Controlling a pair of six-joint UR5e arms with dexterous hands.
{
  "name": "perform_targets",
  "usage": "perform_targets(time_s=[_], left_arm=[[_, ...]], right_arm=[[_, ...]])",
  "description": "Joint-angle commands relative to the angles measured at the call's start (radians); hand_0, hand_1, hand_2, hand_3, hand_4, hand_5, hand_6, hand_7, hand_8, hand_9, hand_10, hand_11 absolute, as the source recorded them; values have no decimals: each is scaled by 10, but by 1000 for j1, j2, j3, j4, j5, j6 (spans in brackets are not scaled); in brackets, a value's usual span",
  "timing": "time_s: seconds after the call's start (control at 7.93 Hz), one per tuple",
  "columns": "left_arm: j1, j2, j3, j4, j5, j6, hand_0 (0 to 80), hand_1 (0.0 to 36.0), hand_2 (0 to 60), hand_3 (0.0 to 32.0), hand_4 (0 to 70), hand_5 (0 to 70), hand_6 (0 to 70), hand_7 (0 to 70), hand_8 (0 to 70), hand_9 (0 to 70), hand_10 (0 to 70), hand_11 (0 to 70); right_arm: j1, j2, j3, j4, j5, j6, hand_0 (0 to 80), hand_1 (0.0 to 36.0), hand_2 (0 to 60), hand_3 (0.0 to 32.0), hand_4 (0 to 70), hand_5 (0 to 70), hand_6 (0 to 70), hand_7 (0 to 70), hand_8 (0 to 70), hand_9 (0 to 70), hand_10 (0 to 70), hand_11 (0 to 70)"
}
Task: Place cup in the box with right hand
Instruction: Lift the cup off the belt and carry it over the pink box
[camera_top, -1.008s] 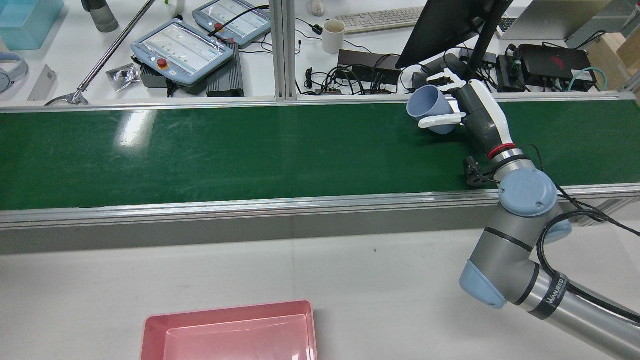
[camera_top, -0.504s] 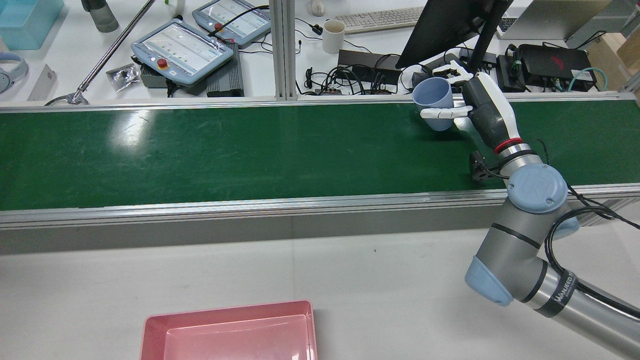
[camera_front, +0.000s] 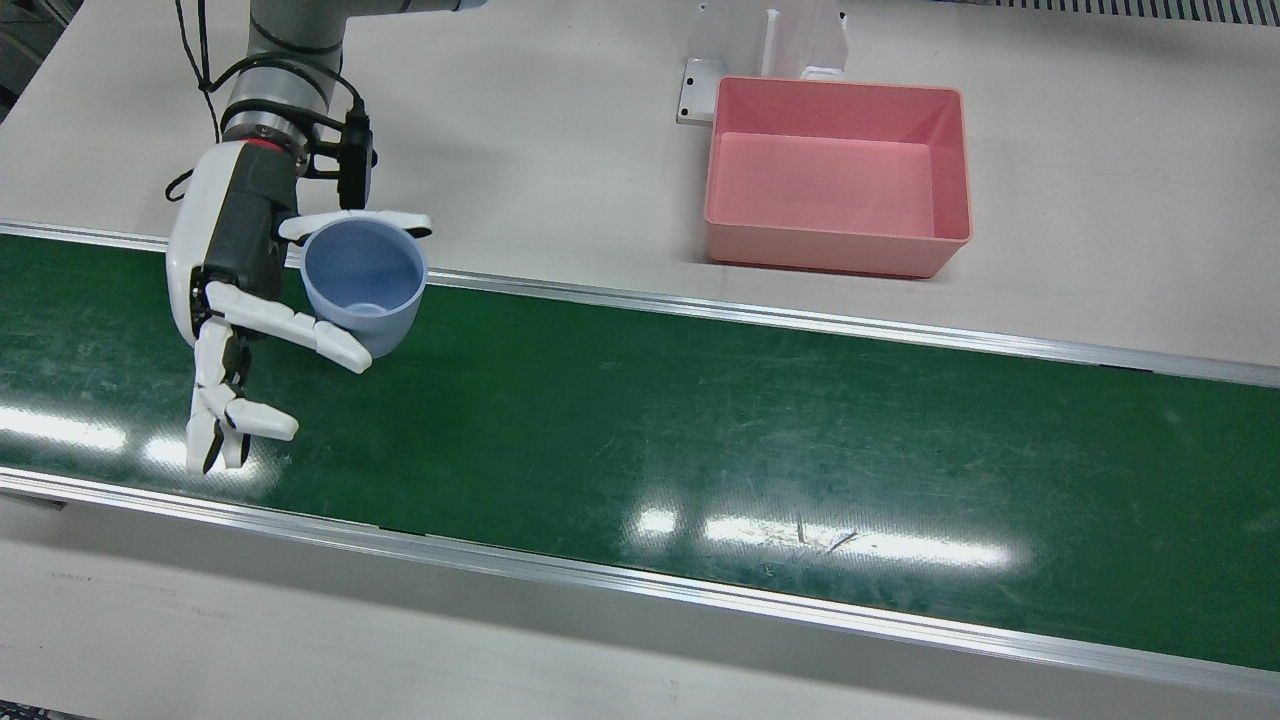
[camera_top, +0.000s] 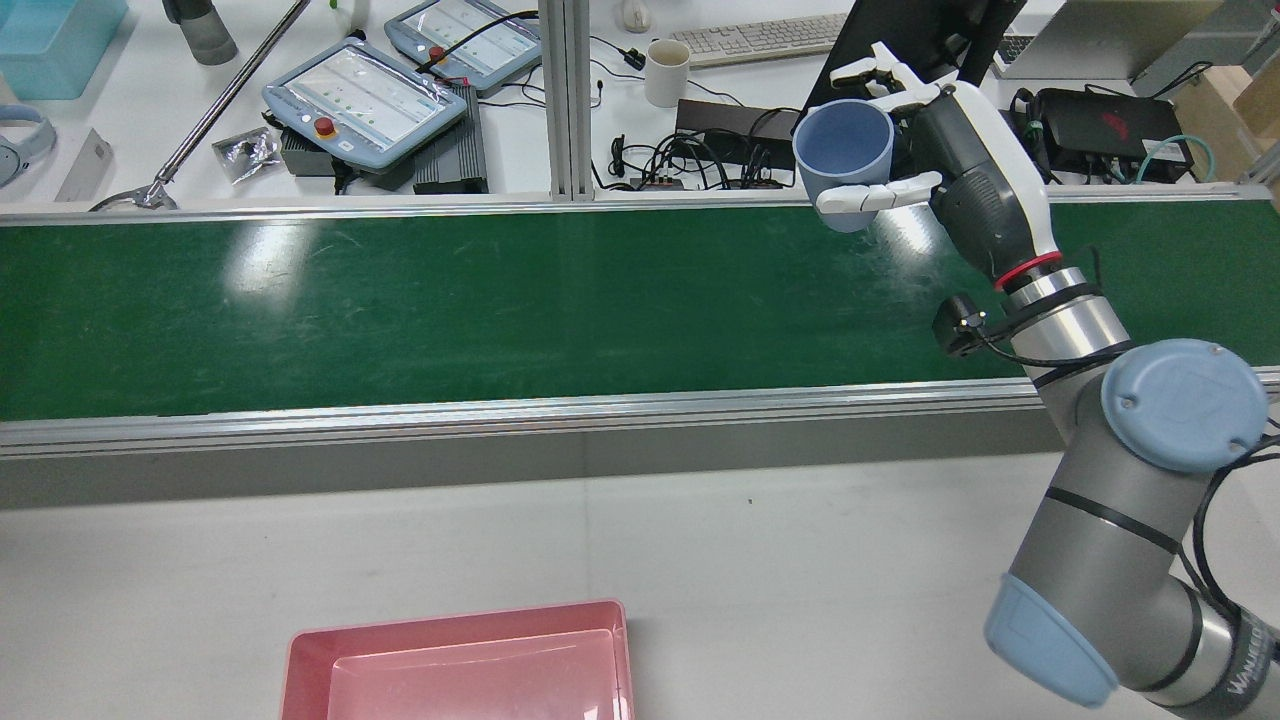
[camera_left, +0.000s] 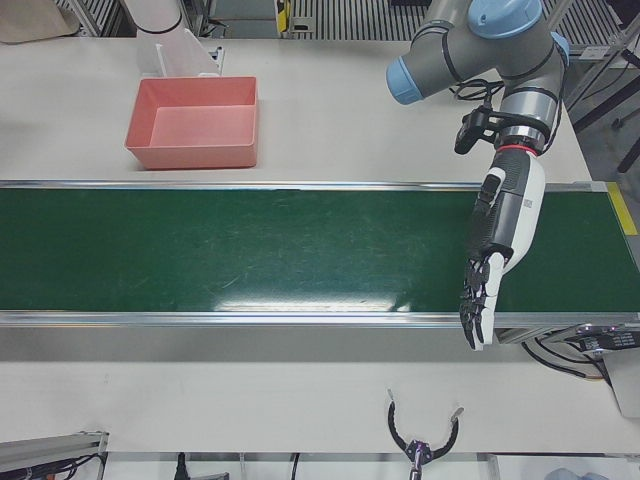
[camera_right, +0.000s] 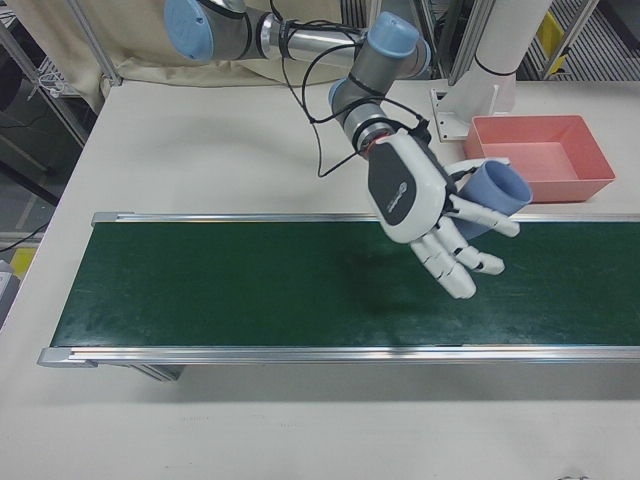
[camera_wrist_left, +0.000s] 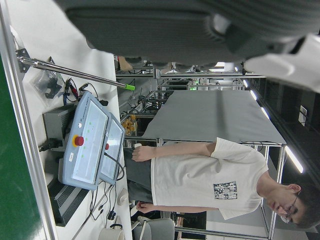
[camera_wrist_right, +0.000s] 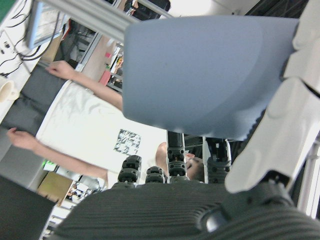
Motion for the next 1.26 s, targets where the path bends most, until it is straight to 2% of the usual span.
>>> perform_targets(time_s=[0.0, 0.25, 0.38, 0.5, 0.63, 0.88, 1.13], left_arm=[[0, 0, 0, 0, -1, 0, 0, 0, 0, 0, 0, 0, 0, 0, 0, 0, 0, 0], [0, 0, 0, 0, -1, 0, 0, 0, 0, 0, 0, 0, 0, 0, 0, 0, 0, 0], [0, 0, 0, 0, -1, 0, 0, 0, 0, 0, 0, 0, 0, 0, 0, 0, 0, 0], [0, 0, 0, 0, -1, 0, 0, 0, 0, 0, 0, 0, 0, 0, 0, 0, 0, 0], [0, 0, 0, 0, -1, 0, 0, 0, 0, 0, 0, 0, 0, 0, 0, 0, 0, 0], [0, 0, 0, 0, 1, 0, 0, 0, 0, 0, 0, 0, 0, 0, 0, 0, 0, 0], [0, 0, 0, 0, 1, 0, 0, 0, 0, 0, 0, 0, 0, 0, 0, 0, 0, 0]], right_arm=[[-197, 31, 226, 9, 14, -231, 523, 205, 355, 0, 700, 6, 100, 420, 14, 95, 76, 107], [-383, 62, 224, 26, 102, -310, 509, 197, 379, 0, 700, 4, 106, 456, 22, 112, 78, 109], [-443, 60, 215, 108, 109, -394, 505, 188, 361, 0, 700, 2, 106, 455, 21, 110, 83, 116], [-512, 57, 202, 195, 112, -479, 503, 175, 324, 0, 700, 1, 101, 426, 13, 96, 94, 132], [-576, 56, 185, 237, 127, -533, 502, 170, 313, 0, 700, 0, 99, 415, 12, 92, 98, 137], [-651, 62, 91, 265, 138, -545, 498, 166, 307, 0, 700, 0, 98, 409, 10, 86, 98, 135], [-686, 63, -34, 374, 138, -545, 497, 159, 294, 0, 700, 0, 95, 391, 9, 79, 101, 140]])
